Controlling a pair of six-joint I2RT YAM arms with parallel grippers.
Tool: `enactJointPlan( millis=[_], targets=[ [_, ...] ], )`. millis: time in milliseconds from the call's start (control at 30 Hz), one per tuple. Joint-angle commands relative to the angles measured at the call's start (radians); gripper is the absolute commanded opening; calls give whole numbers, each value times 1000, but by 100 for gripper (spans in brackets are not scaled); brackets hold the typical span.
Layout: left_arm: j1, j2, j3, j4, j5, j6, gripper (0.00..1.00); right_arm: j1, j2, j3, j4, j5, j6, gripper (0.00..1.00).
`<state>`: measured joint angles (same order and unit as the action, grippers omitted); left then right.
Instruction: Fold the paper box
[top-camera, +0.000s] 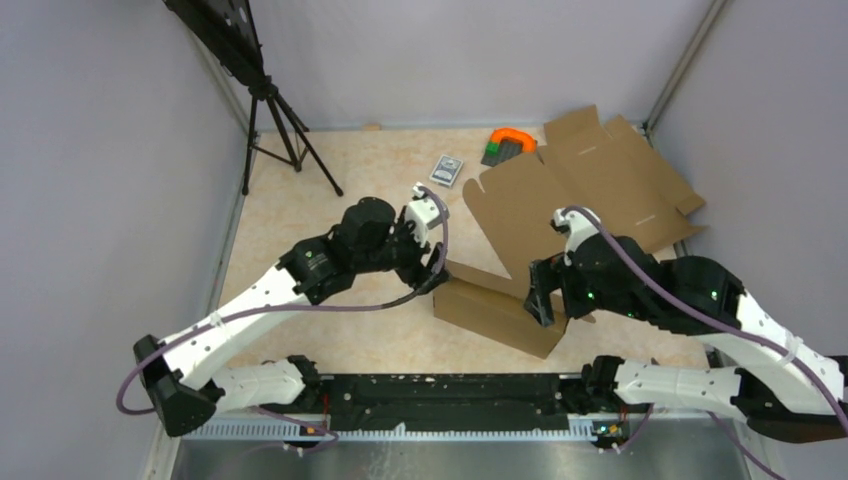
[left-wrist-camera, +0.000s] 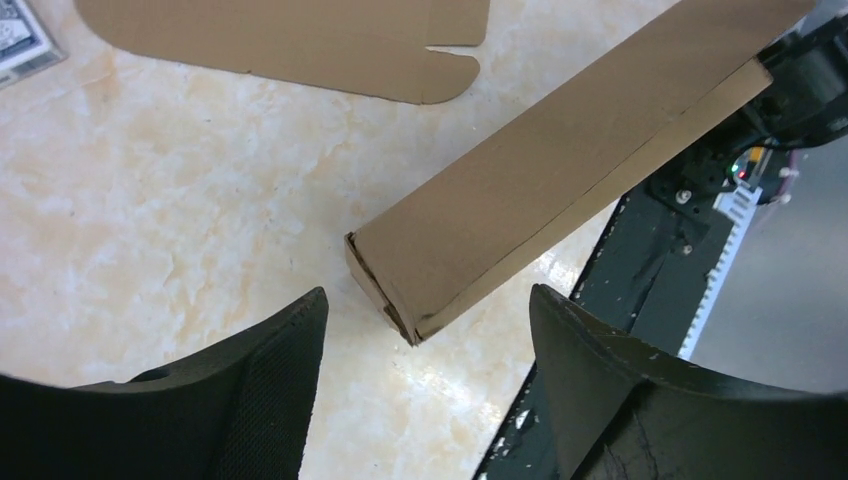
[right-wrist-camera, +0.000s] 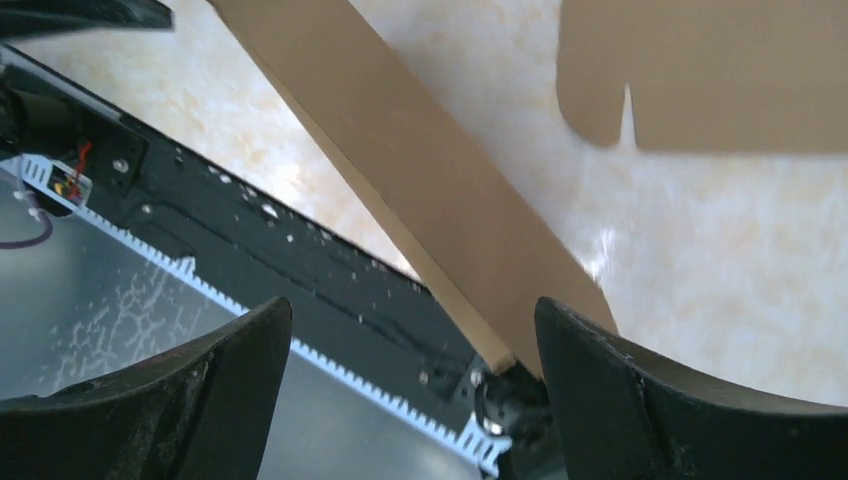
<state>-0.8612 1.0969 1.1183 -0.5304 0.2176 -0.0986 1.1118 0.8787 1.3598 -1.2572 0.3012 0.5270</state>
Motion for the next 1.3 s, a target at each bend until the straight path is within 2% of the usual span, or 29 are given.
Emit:
enactJointPlan(
  millis=[0, 100, 267, 433, 533, 700, 800, 933, 1033, 1133, 1267],
  targets=[
    [-10, 40, 46, 73, 69, 186, 76, 7, -48, -16, -237, 15, 244, 89],
    [-9, 28, 44, 93, -30, 129, 81, 7, -107, -74, -198, 9, 288, 93],
    [18, -87, -49, 91, -156, -12, 89, 7, -232, -95, -238, 131, 466, 96],
    [92, -223, -195, 112, -99, -164, 89, 8, -314, -181, -238, 99, 563, 96],
    [136, -281, -281, 127, -65, -266, 88, 7, -324, -220, -236, 85, 550, 96],
    [193, -369, -438, 208, -11, -351, 88, 8, -323, -216, -231, 136, 487, 95],
    [220, -366, -485, 233, 16, -384, 87, 8, -309, -250, -211, 125, 445, 88],
    [239, -358, -559, 325, 18, -457, 86, 7, -345, -331, -101, 59, 454, 87],
    [260, -337, -589, 392, 6, -495, 85, 7, -456, -391, -2, 32, 463, 75],
    [271, -301, -599, 444, 20, -507, 85, 7, -512, -466, 35, 11, 466, 75],
    [280, -242, -580, 495, 31, -507, 85, 8, -494, -542, 110, 5, 430, 81]
  ],
)
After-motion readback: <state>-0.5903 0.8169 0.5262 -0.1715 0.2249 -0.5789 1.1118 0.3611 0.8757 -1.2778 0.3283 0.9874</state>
